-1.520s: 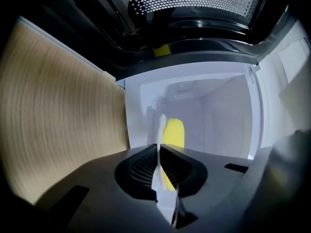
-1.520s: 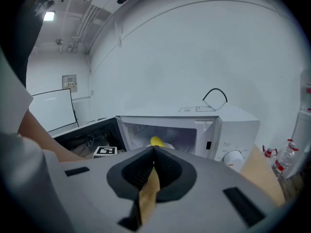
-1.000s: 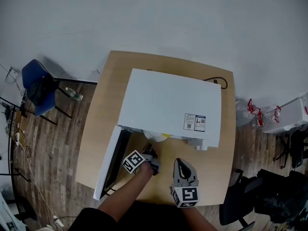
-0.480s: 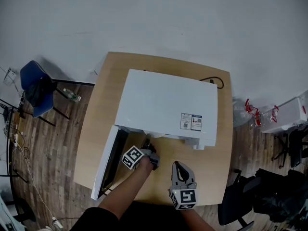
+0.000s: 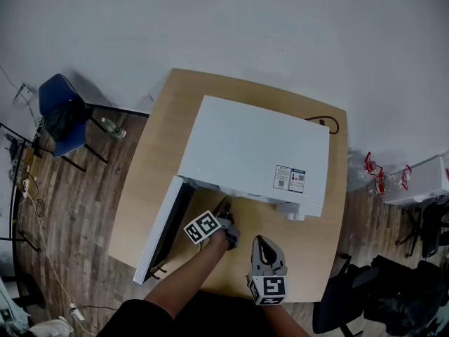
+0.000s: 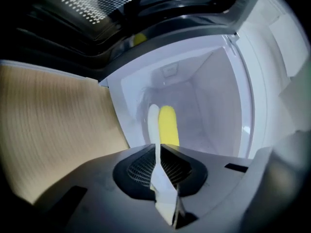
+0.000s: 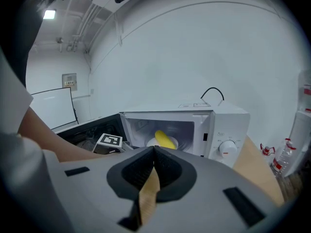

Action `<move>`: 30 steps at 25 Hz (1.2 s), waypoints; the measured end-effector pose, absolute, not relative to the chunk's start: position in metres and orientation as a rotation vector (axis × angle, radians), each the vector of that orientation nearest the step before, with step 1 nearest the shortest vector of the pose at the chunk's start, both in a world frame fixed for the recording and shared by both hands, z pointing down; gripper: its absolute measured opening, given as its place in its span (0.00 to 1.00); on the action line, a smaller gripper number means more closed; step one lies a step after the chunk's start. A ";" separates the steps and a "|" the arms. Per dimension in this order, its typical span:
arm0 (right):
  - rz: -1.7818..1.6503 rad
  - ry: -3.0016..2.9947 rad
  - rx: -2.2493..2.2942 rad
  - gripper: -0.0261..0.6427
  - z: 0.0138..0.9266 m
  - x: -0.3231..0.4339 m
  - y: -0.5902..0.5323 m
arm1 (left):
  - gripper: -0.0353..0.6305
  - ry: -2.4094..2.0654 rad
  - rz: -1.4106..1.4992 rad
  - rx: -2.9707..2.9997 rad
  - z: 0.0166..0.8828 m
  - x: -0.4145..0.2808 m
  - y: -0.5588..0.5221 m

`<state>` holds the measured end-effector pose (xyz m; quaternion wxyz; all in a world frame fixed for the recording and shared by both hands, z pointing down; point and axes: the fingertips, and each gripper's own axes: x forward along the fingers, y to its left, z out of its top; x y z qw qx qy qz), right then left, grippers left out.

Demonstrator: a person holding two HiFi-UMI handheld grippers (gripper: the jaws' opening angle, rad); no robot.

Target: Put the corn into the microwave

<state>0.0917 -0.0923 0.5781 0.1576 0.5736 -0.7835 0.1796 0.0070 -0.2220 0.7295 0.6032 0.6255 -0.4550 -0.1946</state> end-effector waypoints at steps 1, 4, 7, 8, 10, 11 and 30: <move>0.512 -2.242 1.639 0.13 0.578 0.091 -0.092 | 0.09 -1.053 -0.404 1.477 0.729 0.010 -0.220; 0.504 -2.240 1.639 0.13 0.577 0.093 -0.092 | 0.09 -1.060 -0.313 1.541 0.729 0.017 -0.220; 0.504 -2.231 1.649 0.13 0.579 0.099 -0.092 | 0.09 -1.061 -0.300 1.558 0.727 0.019 -0.226; 0.504 -2.226 1.654 0.13 0.579 0.101 -0.092 | 0.08 -1.061 -0.292 1.555 0.728 0.020 -0.227; 0.505 -2.218 1.664 0.13 0.579 0.106 -0.092 | 0.08 -1.056 -0.276 1.557 0.730 0.022 -0.229; 0.507 -2.214 1.670 0.13 0.579 0.108 -0.092 | 0.08 -1.052 -0.272 1.563 0.730 0.024 -0.230; 0.536 -2.155 1.721 0.13 0.588 0.136 -0.094 | 0.08 -1.103 -0.292 1.573 0.729 0.031 -0.259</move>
